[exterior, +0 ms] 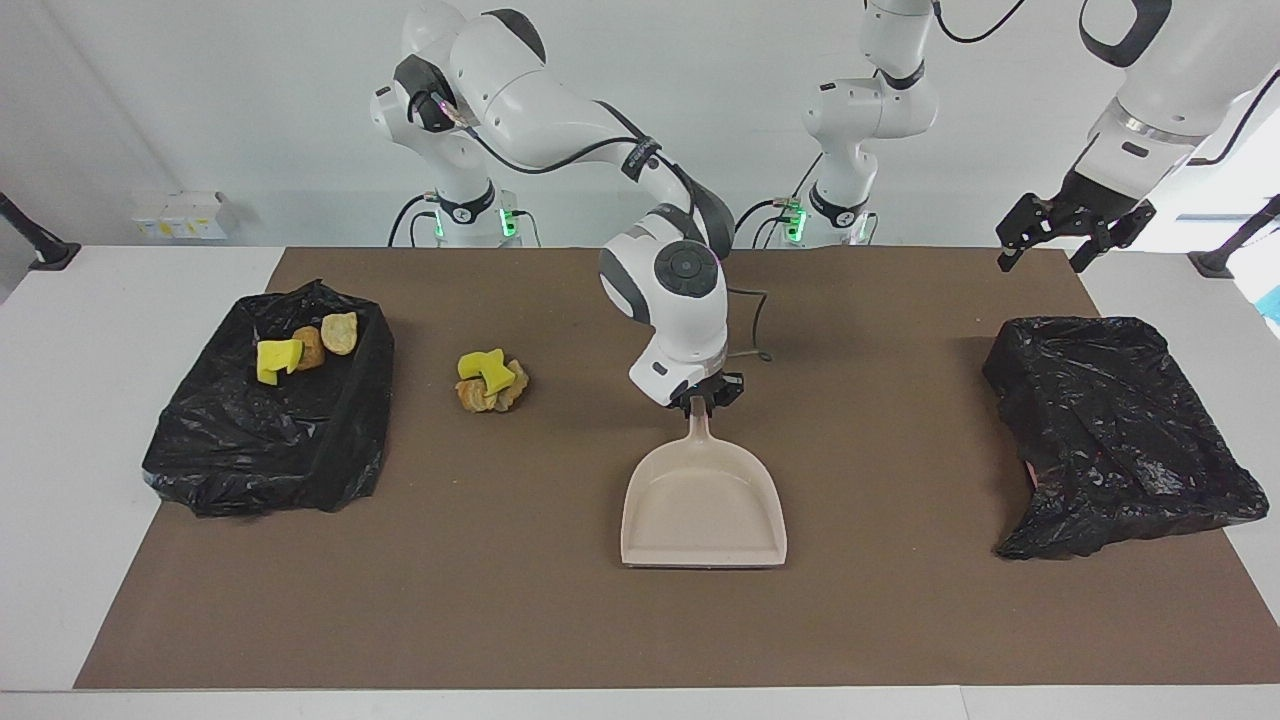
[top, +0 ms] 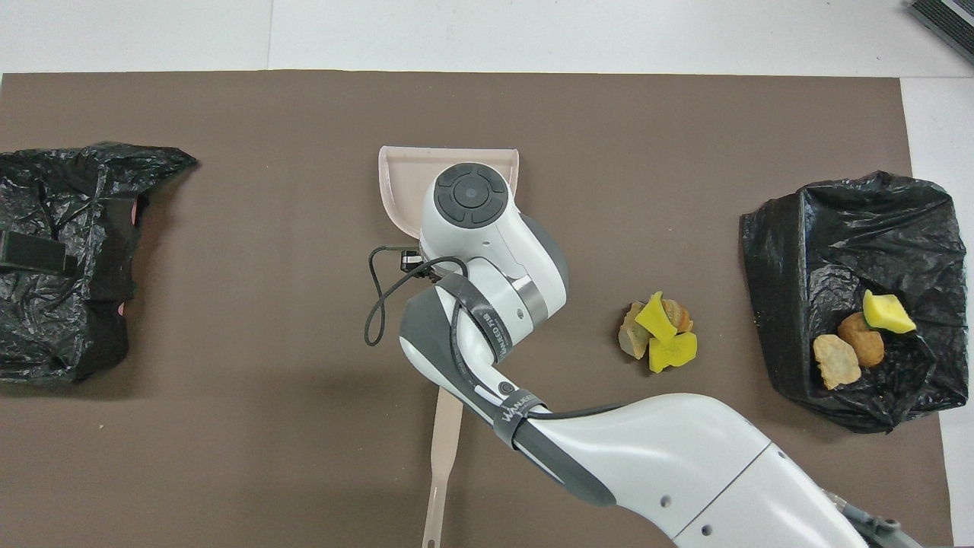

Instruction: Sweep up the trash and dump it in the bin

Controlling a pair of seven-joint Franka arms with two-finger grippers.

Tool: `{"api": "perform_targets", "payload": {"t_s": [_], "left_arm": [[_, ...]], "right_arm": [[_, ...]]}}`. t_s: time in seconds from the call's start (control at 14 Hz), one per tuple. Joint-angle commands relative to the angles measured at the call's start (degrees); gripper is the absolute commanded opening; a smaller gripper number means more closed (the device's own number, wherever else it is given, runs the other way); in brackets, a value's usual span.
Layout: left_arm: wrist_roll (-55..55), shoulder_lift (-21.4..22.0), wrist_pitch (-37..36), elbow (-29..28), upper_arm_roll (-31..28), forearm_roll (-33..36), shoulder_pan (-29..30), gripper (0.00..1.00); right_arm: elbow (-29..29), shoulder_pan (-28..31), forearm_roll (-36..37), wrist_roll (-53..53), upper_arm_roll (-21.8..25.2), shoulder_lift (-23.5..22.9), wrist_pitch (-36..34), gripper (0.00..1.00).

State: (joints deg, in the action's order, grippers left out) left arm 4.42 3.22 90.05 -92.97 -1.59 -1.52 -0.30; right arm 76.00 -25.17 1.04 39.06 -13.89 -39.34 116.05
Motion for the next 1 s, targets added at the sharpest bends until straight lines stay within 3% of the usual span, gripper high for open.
{"api": "perform_targets", "payload": {"t_s": [0.0,0.14,0.36,0.64,0.93], "left_arm": [[0.15,0.82,-0.49,-0.55,-0.16,1.00,-0.14,1.00],[0.15,0.82,-0.49,-0.54,-0.16,1.00,-0.14,1.00],[0.06,0.82,-0.49,-0.55,-0.16,1.00,-0.14,1.00],[0.06,0.82,-0.49,-0.46,-0.16,1.00,-0.14,1.00],[0.15,0.82,-0.49,-0.54,-0.16,0.99,-0.14,1.00]], "right_arm": [[-0.51,0.47,-1.82,0.49,-0.17,0.75,1.36,1.00],[0.45,1.35,-6.11,0.41,-0.18,4.52,0.23,1.00],[8.43,2.59,-9.81,-0.21,-0.26,13.46,-0.56,1.00],[21.97,0.49,-17.10,-2.76,-0.35,26.92,-5.39,1.00],[39.36,-6.01,-23.07,-0.13,-0.26,37.99,-1.81,1.00]]}}
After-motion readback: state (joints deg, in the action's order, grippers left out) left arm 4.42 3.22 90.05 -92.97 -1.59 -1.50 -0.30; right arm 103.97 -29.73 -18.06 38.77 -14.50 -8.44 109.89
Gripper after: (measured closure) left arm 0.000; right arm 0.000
